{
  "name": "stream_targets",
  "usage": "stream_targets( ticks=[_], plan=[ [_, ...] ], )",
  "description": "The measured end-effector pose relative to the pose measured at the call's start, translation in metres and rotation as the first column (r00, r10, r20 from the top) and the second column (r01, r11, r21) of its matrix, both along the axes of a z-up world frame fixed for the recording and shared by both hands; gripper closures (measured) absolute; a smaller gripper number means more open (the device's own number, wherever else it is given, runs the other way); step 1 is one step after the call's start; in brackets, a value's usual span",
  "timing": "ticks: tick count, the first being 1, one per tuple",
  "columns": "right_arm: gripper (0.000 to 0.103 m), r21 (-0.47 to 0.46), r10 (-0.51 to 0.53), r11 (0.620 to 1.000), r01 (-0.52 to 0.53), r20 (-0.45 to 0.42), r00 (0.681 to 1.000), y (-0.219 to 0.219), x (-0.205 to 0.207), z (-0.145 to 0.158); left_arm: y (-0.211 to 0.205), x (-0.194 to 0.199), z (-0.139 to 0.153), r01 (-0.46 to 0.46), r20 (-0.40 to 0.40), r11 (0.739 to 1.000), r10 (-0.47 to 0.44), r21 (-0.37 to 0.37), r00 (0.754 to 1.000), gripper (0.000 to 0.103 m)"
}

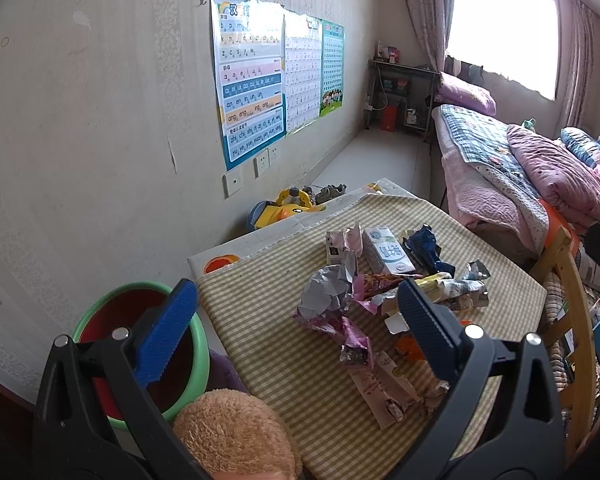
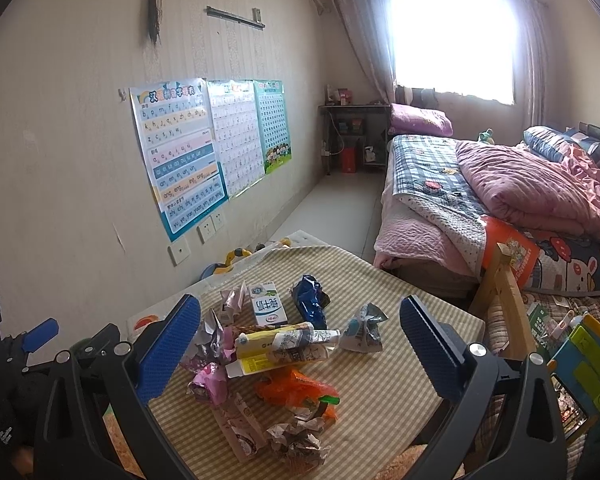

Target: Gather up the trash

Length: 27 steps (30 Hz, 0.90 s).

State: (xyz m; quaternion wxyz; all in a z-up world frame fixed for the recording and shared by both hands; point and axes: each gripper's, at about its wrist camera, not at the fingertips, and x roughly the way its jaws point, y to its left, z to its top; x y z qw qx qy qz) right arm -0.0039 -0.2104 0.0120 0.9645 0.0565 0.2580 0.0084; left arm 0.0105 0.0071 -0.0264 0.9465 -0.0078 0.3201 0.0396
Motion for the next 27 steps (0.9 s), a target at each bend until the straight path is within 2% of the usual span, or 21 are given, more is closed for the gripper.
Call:
stream_targets(
  ticks=[19,25,27],
  plan=[
    [0.007,-0.004,-0.001,1.0,0.001,-0.016,1.0,-0.001,0.005,-0.005,-0.001,0.003,-0.006,-0.007,-0.013,1.0,0.007,-0.002,1.0,0.005],
    [0.007,-0.037,-0.029,0.999,0.027,-0.062,0.998,-0.016,0.016,-0.028,0.004,0.006,-0.018,-0.047,0.004,0.999,0.047,-0.01,0.999,0.005],
    [0.007,-0.025,-0.048,0.999,0.046,-0.105,0.993,-0.029,0.021,-0.042,0.004,0.011,-0.032,-0.041,-0.028,0.999,0.041,-0.011,0.999,0.005]
  ],
)
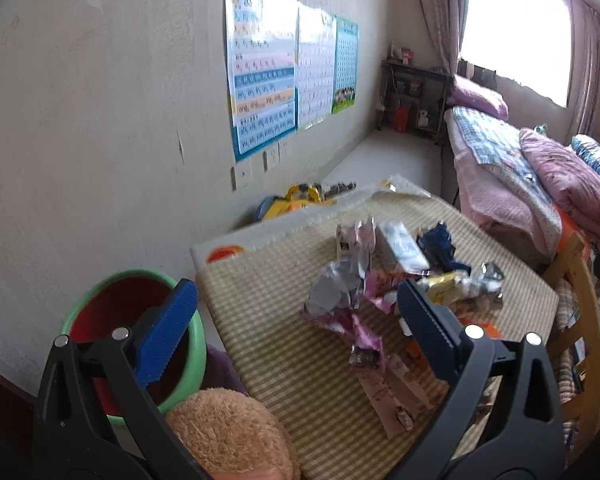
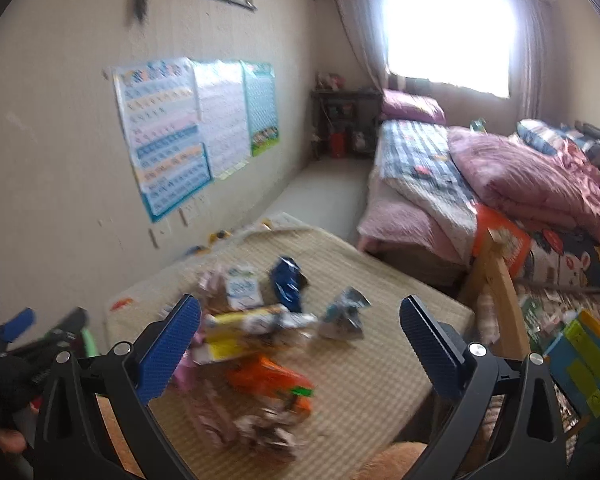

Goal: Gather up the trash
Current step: 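Grasp the pink snack wrapper with left tool while right tool grasps brown crumpled wrapper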

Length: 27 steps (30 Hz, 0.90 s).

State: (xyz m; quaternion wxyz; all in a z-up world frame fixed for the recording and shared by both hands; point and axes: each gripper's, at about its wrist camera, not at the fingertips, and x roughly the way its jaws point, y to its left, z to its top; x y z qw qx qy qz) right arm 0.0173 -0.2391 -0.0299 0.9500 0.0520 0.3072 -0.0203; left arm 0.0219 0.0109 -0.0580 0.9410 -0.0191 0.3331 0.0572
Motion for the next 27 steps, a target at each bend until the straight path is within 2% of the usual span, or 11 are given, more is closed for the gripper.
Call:
stream_targets(
  ticks=[2,4,8,11,13,15,16,18,20,27],
  plan=[
    [0.007,0.018,-0.016,1.0,0.017,-0.05,0.999,-0.013,0.004,-0.016,-0.005,0.011,-0.023,0.048,-0.115,0.999,-0.049,-0.014,0.992,0.005],
    [0.007,0.03,-0.016,0.999,0.019,-0.096,0.995,-0.021,0.006,-0.031,-0.013,0.017,-0.044,0.064,-0.194,0.998,-0.068,-0.029,0.979,0.005],
    [0.007,0.063,0.02,0.998,-0.01,-0.166,0.986,-0.03,0.008,-0.053,-0.025,0.029,-0.082,0.104,-0.283,0.992,-0.119,-0.066,0.952,0.005],
    [0.007,0.078,0.059,0.996,-0.044,-0.198,0.978,-0.028,0.011,-0.065,-0.025,0.049,-0.098,0.101,-0.309,0.991,-0.122,-0.085,0.943,0.008],
    [0.007,0.096,0.081,0.993,-0.062,-0.206,0.975,-0.026,0.012,-0.068,-0.021,0.062,-0.103,0.086,-0.319,0.989,-0.119,-0.117,0.94,0.015],
    [0.007,0.123,0.108,0.989,-0.084,-0.209,0.972,-0.023,0.015,-0.072,-0.023,0.074,-0.109,0.094,-0.341,0.987,-0.133,-0.131,0.931,0.037],
    [0.007,0.137,0.124,0.986,-0.095,-0.214,0.969,-0.022,0.016,-0.074,-0.024,0.079,-0.111,0.101,-0.351,0.985,-0.144,-0.138,0.925,0.042],
    [0.007,0.165,0.156,0.979,-0.12,-0.223,0.962,-0.02,0.017,-0.076,-0.028,0.084,-0.117,0.114,-0.369,0.979,-0.17,-0.168,0.914,0.069],
    [0.007,0.187,0.175,0.973,-0.133,-0.231,0.957,-0.018,0.017,-0.078,-0.031,0.082,-0.117,0.131,-0.372,0.972,-0.198,-0.197,0.907,0.084],
    [0.007,0.306,0.271,0.936,-0.174,-0.309,0.912,-0.004,0.018,-0.093,-0.023,0.052,-0.096,0.174,-0.321,0.957,-0.244,-0.232,0.915,0.086]
  ],
)
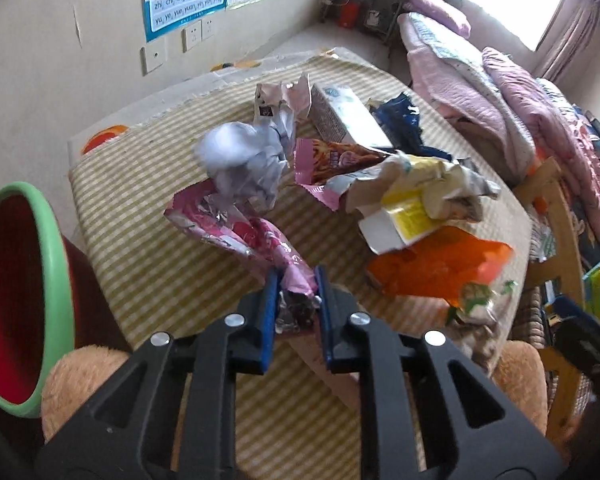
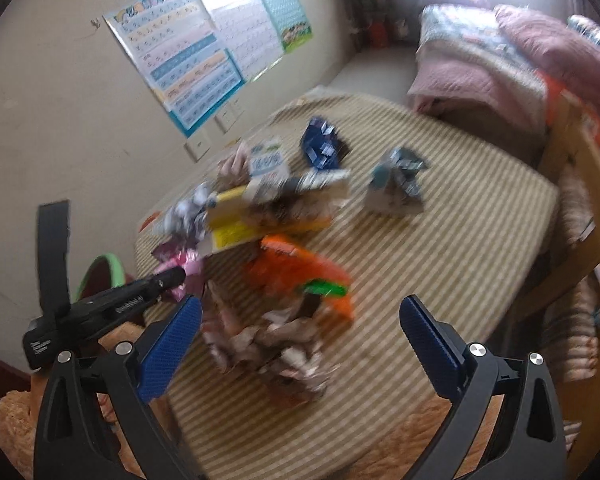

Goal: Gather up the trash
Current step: 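Grasp the pink snack wrapper with left tool while right tool grasps brown crumpled wrapper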

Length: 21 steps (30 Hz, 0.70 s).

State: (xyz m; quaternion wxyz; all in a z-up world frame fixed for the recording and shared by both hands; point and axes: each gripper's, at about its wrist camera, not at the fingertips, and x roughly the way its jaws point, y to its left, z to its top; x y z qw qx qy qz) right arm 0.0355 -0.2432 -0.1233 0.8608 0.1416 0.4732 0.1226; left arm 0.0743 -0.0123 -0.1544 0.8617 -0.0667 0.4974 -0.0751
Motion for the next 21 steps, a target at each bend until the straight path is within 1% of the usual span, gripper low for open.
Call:
stream_targets(
  ticks=[2,4,7,8,10,12,13,15,17,21],
  plan=[
    [0.007,0.007,0.024,1.0,-0.024,-0.023,0.999,0.008,-0.002,-0.006,0.004,-0.008,0.008,0.004,0.028,1.0,-0.004,0.0,1.0,0.086],
    [0.01,0.014,0.035,0.999,-0.034,-0.04,0.999,0.013,-0.004,-0.012,0.007,-0.015,0.018,0.009,0.063,1.0,-0.009,0.005,0.998,0.086],
    [0.018,0.012,0.034,0.999,-0.033,-0.087,0.996,0.015,-0.001,-0.026,0.011,-0.022,0.034,0.013,0.116,1.0,-0.014,0.016,0.993,0.086],
    [0.022,0.001,0.032,0.999,-0.032,-0.11,0.993,0.016,0.001,-0.032,0.013,-0.023,0.038,0.013,0.131,1.0,-0.016,0.019,0.991,0.086],
    [0.036,-0.011,0.025,1.0,-0.027,-0.154,0.988,0.014,0.002,-0.044,0.015,-0.023,0.043,0.015,0.146,1.0,-0.017,0.014,0.989,0.086],
    [0.073,0.038,0.028,0.999,-0.022,-0.181,0.983,0.011,0.0,-0.052,0.017,-0.023,0.046,0.015,0.153,1.0,-0.015,0.001,0.988,0.086],
    [0.08,0.06,0.029,0.998,-0.019,-0.181,0.983,0.009,-0.002,-0.052,0.018,-0.024,0.047,0.016,0.155,1.0,-0.016,-0.003,0.988,0.086],
    [0.083,0.058,0.024,0.998,-0.016,-0.147,0.989,0.007,-0.007,-0.041,0.021,-0.026,0.049,0.015,0.158,1.0,-0.014,-0.01,0.987,0.086],
    [0.085,0.045,0.028,0.999,-0.024,-0.087,0.996,0.009,-0.014,-0.02,0.026,-0.029,0.052,0.01,0.165,1.0,-0.006,-0.018,0.986,0.086],
    [0.085,0.054,0.034,0.998,-0.035,0.009,0.999,0.015,-0.023,0.017,0.044,-0.035,0.065,-0.02,0.199,1.0,0.024,-0.023,0.98,0.086]
  ],
)
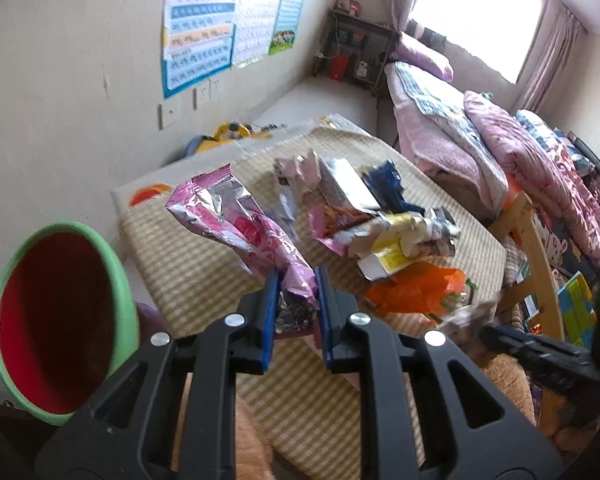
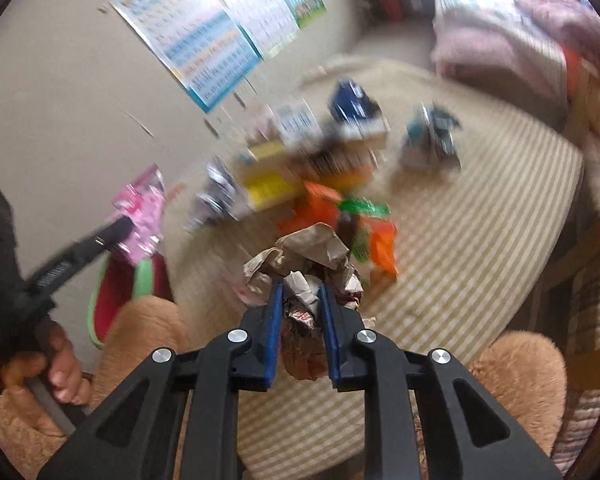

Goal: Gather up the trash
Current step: 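Grasp the pink snack wrapper with left tool while right tool grasps brown crumpled wrapper, then carry both wrappers over the green-rimmed red bin and open both tools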

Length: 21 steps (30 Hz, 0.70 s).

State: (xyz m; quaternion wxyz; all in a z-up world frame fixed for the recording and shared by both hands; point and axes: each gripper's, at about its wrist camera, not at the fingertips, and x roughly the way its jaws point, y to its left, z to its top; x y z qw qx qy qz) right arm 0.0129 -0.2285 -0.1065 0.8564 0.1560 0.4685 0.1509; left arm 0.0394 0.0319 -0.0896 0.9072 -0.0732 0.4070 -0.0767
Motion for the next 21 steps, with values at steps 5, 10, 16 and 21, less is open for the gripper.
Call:
stream_targets(
  ticks=[5,10,16,21],
  plan=[
    [0.085,0.019,0.054,0.998,-0.056,0.087,0.995,0.023,0.001,0.04,0.038,-0.005,0.012,-0.08,0.029,0.997,0.08,-0.001,0.996,0.086],
    [0.085,0.037,0.155,0.987,-0.159,0.1,0.983,0.068,0.019,0.05,0.087,-0.01,0.01,-0.189,0.02,0.982,0.189,-0.009,0.982,0.086],
    [0.084,0.053,0.326,0.942,-0.332,0.097,0.94,0.158,0.029,0.043,0.143,-0.023,-0.009,-0.299,-0.017,0.954,0.299,0.014,0.954,0.086],
    [0.083,0.066,0.427,0.898,-0.434,0.1,0.899,0.224,0.038,0.037,0.182,-0.034,-0.031,-0.364,-0.08,0.931,0.364,0.015,0.928,0.086]
  ],
)
